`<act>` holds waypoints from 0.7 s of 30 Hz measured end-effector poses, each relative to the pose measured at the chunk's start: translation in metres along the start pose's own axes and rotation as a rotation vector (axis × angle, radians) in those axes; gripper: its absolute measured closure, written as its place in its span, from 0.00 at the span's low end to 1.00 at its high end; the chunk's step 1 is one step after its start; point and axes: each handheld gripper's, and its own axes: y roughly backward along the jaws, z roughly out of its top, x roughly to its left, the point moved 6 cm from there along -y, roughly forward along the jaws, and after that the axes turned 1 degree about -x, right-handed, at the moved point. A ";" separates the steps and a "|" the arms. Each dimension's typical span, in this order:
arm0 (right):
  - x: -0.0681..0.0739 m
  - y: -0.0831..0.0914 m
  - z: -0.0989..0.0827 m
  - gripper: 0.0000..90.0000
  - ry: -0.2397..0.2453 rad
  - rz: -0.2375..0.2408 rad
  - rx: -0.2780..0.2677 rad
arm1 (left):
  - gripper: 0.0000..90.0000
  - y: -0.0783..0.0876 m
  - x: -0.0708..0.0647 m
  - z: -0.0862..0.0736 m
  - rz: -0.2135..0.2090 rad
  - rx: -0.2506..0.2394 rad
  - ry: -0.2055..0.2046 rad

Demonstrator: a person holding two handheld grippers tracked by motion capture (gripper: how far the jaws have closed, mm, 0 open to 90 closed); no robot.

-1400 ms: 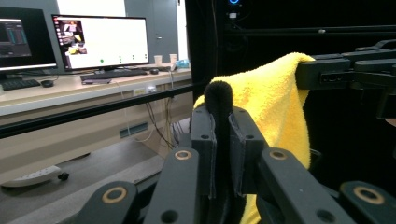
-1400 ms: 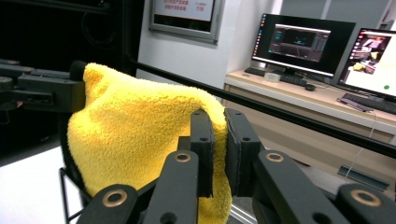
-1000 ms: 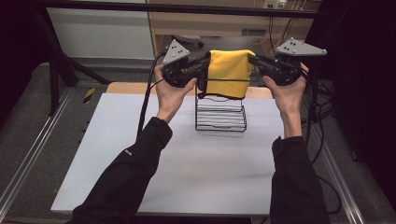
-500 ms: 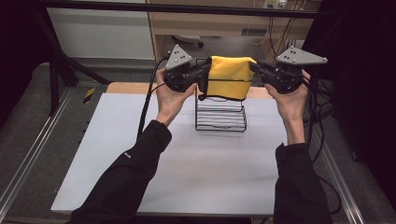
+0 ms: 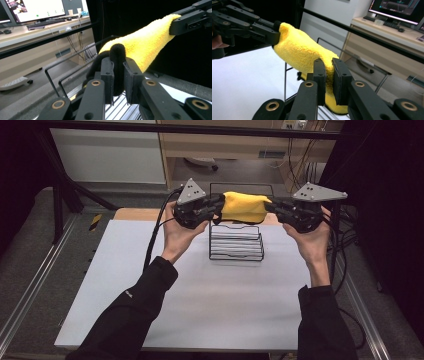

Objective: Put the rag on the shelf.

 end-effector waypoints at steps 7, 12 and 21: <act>0.004 -0.001 -0.015 0.91 -0.023 0.026 0.027 | 0.82 0.006 -0.004 -0.004 -0.021 0.077 0.023; 0.006 -0.002 -0.022 0.91 -0.020 0.039 0.028 | 0.77 0.022 0.003 0.014 -0.018 0.048 0.066; 0.011 -0.002 -0.030 0.90 -0.001 0.058 0.038 | 0.83 0.009 0.014 0.031 -0.005 0.098 0.139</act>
